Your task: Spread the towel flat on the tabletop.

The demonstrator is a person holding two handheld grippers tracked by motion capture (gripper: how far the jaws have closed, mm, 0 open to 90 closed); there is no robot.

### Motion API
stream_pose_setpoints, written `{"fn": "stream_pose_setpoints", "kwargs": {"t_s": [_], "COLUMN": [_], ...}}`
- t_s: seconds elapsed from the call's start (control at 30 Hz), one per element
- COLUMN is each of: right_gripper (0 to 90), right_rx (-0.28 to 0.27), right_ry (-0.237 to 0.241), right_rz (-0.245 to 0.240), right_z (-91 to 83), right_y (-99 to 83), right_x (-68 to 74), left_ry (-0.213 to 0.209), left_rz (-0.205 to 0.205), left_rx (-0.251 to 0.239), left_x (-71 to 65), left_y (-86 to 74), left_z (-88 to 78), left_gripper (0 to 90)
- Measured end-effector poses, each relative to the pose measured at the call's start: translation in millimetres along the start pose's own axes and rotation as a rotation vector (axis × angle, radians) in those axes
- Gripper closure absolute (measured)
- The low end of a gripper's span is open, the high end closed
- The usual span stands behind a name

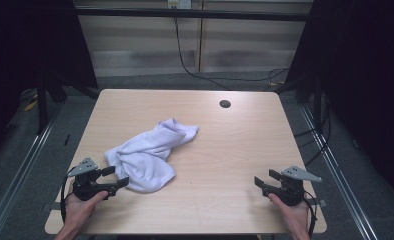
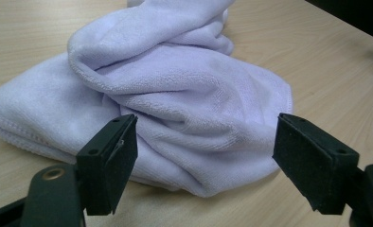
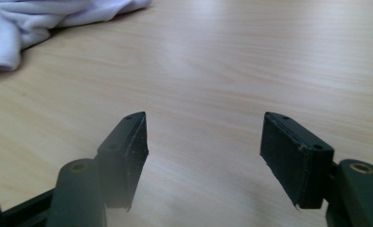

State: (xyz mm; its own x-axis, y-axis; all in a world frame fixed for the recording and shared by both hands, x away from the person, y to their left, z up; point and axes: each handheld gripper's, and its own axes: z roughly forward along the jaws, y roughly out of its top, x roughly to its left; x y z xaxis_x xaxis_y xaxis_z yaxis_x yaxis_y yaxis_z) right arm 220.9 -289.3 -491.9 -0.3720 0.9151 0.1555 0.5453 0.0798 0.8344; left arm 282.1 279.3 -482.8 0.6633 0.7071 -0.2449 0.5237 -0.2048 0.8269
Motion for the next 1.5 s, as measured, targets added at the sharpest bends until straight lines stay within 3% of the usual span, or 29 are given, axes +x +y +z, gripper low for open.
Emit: {"fn": "stream_pose_setpoints", "kwargs": {"t_s": [0.23,0.37,0.4,0.47,0.57,0.67,0.73,0.93,1.13,1.27,1.3,1.4,1.5], "right_gripper": [33.9,33.9,33.9,33.9,33.9,33.9,33.9,33.9,33.8,33.9,33.8,33.8,33.8], "right_rx": [0.012,0.011,0.015,0.018,0.020,0.017,0.014,0.014,0.031,0.038,0.040,0.042,0.049], "right_ry": [0.048,0.073,0.086,0.090,0.102,0.124,0.132,0.145,0.154,0.159,0.160,0.165,0.163], "right_rz": [0.006,0.007,0.007,0.001,-0.003,-0.005,-0.014,-0.022,-0.035,-0.046,-0.052,-0.053,-0.055], "right_z": [-0.7,-0.6,-1.0,-2.2,-3.2,-3.6,-3.3,-3.5,-2.2,-0.3,-0.1,0.4,0.3], "right_y": [1.4,2.4,2.3,3.1,3.6,3.5,4.4,4.9,3.7,4.0,4.1,3.9,3.7], "right_x": [5.0,9.4,10.4,12.2,13.1,14.2,14.2,16.7,18.2,19.5,19.8,20.5,22.7], "left_ry": [-0.008,-0.010,-0.011,0.004,-0.014,-0.027,-0.029,-0.005,-0.001,0.017,0.029,0.025,-0.001], "left_rz": [0.000,0.013,0.018,0.055,0.033,0.014,0.012,0.043,0.065,0.093,0.105,0.117,0.117], "left_rx": [0.008,0.013,-0.004,0.003,-0.034,-0.038,-0.035,0.047,0.071,0.112,0.116,0.131,0.151], "left_x": [-0.1,0.2,1.2,2.2,10.8,18.8,21.4,22.2,24.0,22.5,21.1,18.7,15.1], "left_y": [3.5,15.8,26.0,34.1,47.4,54.6,54.7,46.2,40.9,36.0,34.5,30.6,28.2], "left_z": [3.1,9.4,12.4,14.7,18.8,25.0,30.6,51.3,59.4,66.7,68.0,70.2,71.4], "left_gripper": [22.5,23.9,25.0,26.7,30.6,33.5,34.6,33.2,32.5,32.4,33.5,48.3,63.2]}}
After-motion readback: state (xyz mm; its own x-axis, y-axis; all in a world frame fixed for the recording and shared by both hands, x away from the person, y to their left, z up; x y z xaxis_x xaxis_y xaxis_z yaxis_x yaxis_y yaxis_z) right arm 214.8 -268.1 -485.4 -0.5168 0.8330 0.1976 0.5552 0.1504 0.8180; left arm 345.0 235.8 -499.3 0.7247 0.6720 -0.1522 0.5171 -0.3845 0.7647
